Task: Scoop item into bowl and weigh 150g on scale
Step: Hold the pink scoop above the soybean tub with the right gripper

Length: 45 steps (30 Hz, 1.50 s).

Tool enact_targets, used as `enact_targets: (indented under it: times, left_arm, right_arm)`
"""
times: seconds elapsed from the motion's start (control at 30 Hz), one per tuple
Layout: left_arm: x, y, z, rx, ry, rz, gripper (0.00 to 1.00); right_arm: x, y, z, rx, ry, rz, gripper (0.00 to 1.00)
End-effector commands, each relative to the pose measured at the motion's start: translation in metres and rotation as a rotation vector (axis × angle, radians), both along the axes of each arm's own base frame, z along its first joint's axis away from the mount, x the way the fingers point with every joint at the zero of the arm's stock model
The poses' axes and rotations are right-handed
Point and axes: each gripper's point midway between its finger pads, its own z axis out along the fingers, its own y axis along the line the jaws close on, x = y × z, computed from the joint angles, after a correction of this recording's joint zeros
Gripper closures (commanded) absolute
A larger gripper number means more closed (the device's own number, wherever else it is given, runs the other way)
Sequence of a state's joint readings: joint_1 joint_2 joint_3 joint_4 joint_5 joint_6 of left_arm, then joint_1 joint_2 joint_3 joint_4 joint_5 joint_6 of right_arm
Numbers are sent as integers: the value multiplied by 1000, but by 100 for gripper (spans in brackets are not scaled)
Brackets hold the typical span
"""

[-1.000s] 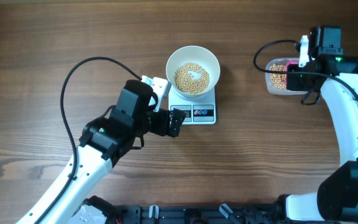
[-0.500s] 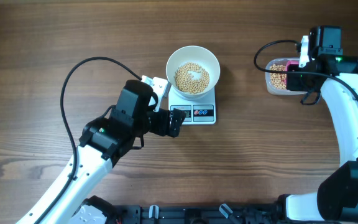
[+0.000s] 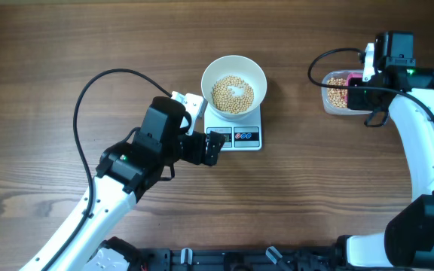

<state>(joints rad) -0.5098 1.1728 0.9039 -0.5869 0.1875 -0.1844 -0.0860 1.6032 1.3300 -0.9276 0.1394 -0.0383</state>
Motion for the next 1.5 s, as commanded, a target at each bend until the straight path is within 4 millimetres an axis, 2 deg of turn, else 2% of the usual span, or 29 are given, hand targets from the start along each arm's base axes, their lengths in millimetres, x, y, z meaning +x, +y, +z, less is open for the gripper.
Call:
enact_targets:
  times: [0.0, 0.13, 0.4, 0.7, 0.9, 1.0, 1.2, 1.47]
  left_arm:
    - [0, 0, -1, 14, -9, -15, 0]
    - [0, 0, -1, 14, -9, -15, 0]
    - [0, 0, -1, 14, -9, -15, 0]
    - [0, 0, -1, 14, -9, -15, 0]
    - [0, 0, -1, 14, -9, -15, 0]
    - [0, 0, -1, 14, -9, -15, 0]
    - [0, 0, -1, 14, -9, -15, 0]
    - [0, 0, -1, 14, -9, -15, 0]
  right_arm:
    - [4, -3, 18, -15, -49, -21, 90]
    - [2, -3, 17, -14, -40, -21, 96]
    - [1, -3, 18, -14, -42, -21, 96]
    - [-2, -3, 43, -45, -104, 35, 96]
    - [-1, -5, 46, -65, -111, 47, 96]
    - [-1, -16, 48, -125, -115, 17, 96]
    - [-6, -23, 43, -163, -91, 0, 96]
    - [-3, -24, 20, -158, -28, 5, 96]
